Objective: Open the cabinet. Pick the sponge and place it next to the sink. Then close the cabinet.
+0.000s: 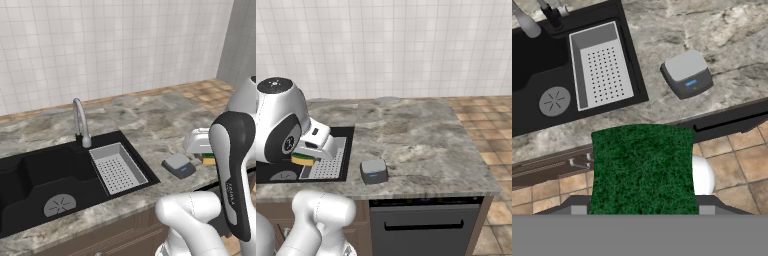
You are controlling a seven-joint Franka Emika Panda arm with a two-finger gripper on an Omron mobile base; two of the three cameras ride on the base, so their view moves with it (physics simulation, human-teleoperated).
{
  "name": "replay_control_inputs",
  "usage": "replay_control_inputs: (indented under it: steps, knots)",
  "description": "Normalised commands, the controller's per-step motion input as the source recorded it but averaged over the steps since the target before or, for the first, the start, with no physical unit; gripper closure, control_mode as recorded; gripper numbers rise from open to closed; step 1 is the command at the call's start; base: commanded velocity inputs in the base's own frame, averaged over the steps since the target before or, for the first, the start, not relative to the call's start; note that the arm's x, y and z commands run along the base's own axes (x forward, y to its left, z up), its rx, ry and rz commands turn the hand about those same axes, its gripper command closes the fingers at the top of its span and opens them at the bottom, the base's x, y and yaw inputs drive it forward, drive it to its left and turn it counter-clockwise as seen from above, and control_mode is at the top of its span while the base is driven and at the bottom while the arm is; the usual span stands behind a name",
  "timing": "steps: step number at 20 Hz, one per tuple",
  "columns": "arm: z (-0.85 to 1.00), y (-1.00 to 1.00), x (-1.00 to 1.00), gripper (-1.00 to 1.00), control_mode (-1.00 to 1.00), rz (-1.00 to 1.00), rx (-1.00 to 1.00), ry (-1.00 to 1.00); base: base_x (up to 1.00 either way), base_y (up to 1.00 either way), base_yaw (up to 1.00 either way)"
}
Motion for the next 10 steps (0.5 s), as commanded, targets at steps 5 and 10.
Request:
replay_control_inputs:
  steps: [5, 10]
  knots:
    - [0.0, 0.0, 0.0, 1.0, 1.0, 0.0, 0.0, 0.0, 0.0, 0.0, 0.0]
    - [0.0, 0.0, 0.0, 1.0, -1.0, 0.0, 0.0, 0.0, 0.0, 0.0, 0.0]
